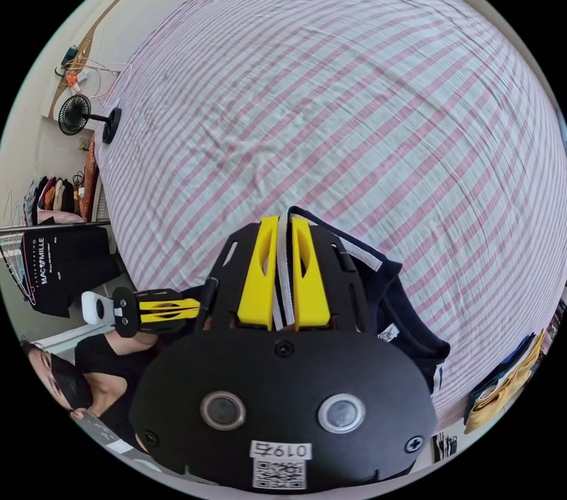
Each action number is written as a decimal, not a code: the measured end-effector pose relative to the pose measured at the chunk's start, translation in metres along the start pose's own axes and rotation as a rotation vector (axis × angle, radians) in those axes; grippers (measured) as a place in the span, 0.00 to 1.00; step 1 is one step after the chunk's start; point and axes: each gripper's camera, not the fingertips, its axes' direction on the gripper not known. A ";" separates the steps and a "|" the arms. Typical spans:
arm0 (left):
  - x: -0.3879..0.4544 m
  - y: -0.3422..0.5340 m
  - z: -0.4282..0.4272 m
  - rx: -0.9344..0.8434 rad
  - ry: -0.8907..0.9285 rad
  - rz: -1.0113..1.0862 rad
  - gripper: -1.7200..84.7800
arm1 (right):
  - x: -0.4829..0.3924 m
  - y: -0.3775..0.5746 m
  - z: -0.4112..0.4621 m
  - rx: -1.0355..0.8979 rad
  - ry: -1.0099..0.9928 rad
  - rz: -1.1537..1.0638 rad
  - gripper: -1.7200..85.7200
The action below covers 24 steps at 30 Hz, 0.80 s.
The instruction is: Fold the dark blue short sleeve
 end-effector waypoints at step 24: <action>-0.011 -0.002 0.007 -0.016 -0.008 -0.026 0.03 | -0.008 0.032 0.034 0.265 0.135 -0.115 0.02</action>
